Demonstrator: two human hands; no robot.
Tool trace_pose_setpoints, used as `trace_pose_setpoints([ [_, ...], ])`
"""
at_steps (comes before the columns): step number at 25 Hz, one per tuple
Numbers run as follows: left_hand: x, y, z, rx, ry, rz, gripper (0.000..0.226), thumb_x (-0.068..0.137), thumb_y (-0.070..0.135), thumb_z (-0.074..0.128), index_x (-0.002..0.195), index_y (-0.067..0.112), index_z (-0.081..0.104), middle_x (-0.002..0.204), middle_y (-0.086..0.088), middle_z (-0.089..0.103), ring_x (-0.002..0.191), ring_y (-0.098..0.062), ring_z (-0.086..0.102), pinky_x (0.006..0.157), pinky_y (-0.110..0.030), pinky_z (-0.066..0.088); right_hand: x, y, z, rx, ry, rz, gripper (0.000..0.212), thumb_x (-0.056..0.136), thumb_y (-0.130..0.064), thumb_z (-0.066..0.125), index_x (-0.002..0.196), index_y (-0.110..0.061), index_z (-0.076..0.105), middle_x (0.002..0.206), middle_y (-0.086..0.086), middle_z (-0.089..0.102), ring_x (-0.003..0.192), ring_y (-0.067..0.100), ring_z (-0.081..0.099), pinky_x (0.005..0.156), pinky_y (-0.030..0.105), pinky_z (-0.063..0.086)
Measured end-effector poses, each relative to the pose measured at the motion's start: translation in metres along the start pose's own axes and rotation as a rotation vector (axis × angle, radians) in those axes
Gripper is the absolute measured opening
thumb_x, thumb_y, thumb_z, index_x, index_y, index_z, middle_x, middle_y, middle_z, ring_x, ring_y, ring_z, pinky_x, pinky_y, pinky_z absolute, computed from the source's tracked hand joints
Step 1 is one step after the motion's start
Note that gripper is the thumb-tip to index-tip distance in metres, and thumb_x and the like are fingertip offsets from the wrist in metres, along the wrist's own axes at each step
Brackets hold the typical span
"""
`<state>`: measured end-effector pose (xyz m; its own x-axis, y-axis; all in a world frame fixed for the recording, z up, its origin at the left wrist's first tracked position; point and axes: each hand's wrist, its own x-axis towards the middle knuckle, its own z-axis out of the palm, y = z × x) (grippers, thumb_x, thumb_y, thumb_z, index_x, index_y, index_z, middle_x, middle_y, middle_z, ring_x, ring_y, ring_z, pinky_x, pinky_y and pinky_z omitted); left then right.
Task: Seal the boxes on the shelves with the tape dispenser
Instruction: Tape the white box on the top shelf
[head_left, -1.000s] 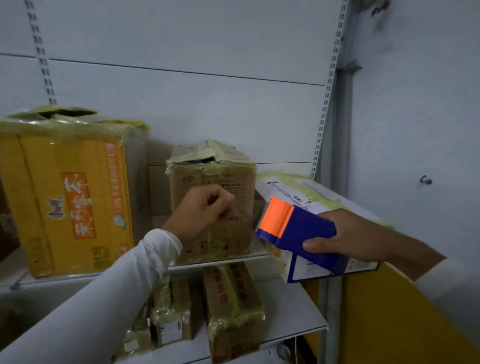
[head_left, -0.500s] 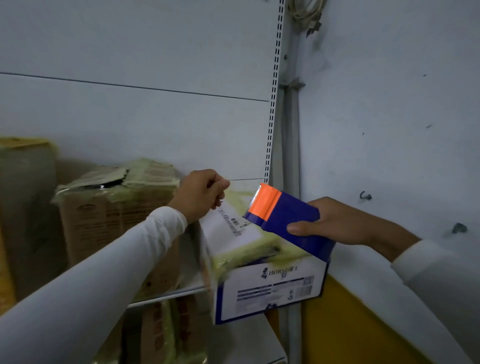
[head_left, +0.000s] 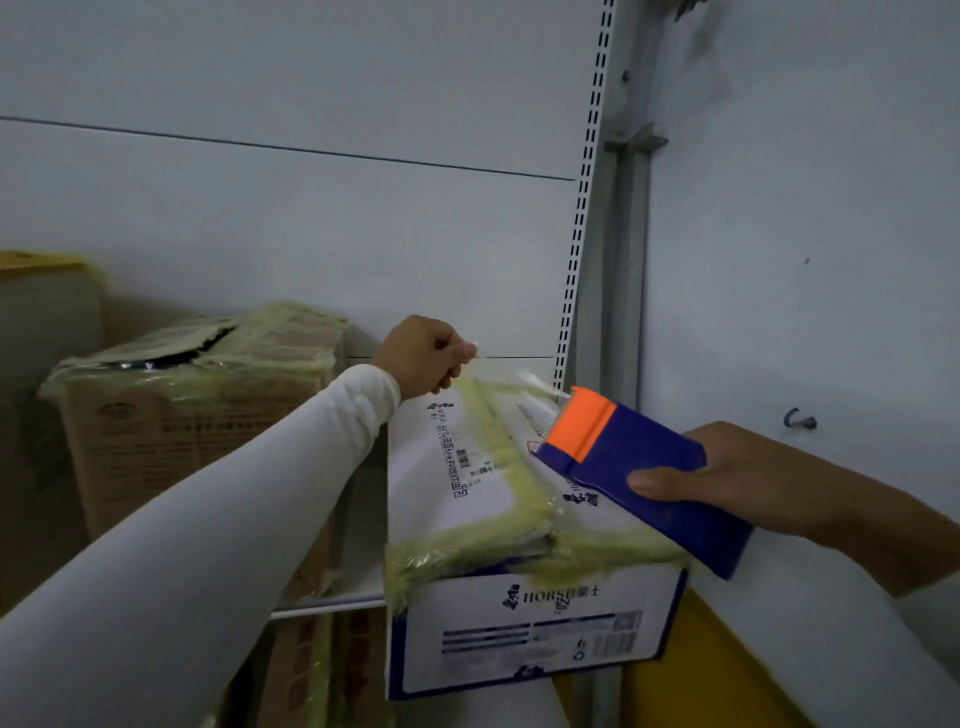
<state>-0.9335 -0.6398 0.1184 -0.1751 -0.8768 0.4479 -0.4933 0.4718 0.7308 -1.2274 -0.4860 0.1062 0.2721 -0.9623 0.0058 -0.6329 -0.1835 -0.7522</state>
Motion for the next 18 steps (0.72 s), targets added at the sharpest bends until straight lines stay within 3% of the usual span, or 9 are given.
trace_pose_setpoints([
  [5,0.033,-0.003,0.006,0.049,-0.088,-0.033,0.023,0.091,0.022,0.062,0.071,0.010,0.062,0.061,0.000,0.060,0.047,-0.011,0.052,0.049,-0.021,0.045,0.011,0.007,-0.011,0.019,0.021,0.122,0.064,0.055,-0.070,0.077,0.080,-0.011,0.075,0.082,0.009,0.077,0.069,0.021,0.074,0.053,0.016,0.050],
  [8,0.046,-0.005,0.010,0.003,-0.040,-0.053,0.025,0.090,0.023,0.062,0.069,0.010,0.062,0.059,0.000,0.058,0.044,-0.008,0.050,0.046,-0.019,0.043,0.025,0.000,-0.022,-0.007,0.040,0.183,0.070,0.051,-0.074,0.079,0.084,-0.012,0.076,0.084,0.007,0.077,0.072,0.021,0.074,0.055,0.018,0.051],
  [12,0.055,-0.020,0.010,0.061,0.032,-0.068,0.024,0.089,0.025,0.063,0.069,0.012,0.062,0.060,0.002,0.060,0.048,-0.010,0.052,0.052,-0.021,0.041,0.039,-0.005,-0.022,0.010,0.009,0.200,0.060,0.055,-0.070,0.082,0.083,-0.017,0.077,0.085,0.005,0.078,0.072,0.018,0.074,0.057,0.019,0.052],
  [15,0.070,-0.020,0.012,0.116,-0.027,-0.092,0.021,0.090,0.022,0.062,0.077,0.006,0.064,0.064,-0.001,0.059,0.053,-0.015,0.051,0.054,-0.023,0.043,0.037,-0.007,-0.012,0.084,-0.019,0.200,0.057,0.051,-0.074,0.075,0.078,-0.024,0.078,0.083,0.005,0.078,0.070,0.018,0.074,0.054,0.017,0.051],
  [18,0.094,-0.009,0.014,0.237,-0.101,-0.077,0.022,0.089,0.021,0.063,0.070,0.009,0.061,0.065,-0.002,0.058,0.054,-0.016,0.051,0.053,-0.023,0.044,0.029,-0.011,-0.003,0.162,-0.008,0.223,0.059,0.051,-0.075,0.077,0.078,-0.022,0.078,0.083,0.006,0.077,0.070,0.020,0.074,0.055,0.019,0.053],
])
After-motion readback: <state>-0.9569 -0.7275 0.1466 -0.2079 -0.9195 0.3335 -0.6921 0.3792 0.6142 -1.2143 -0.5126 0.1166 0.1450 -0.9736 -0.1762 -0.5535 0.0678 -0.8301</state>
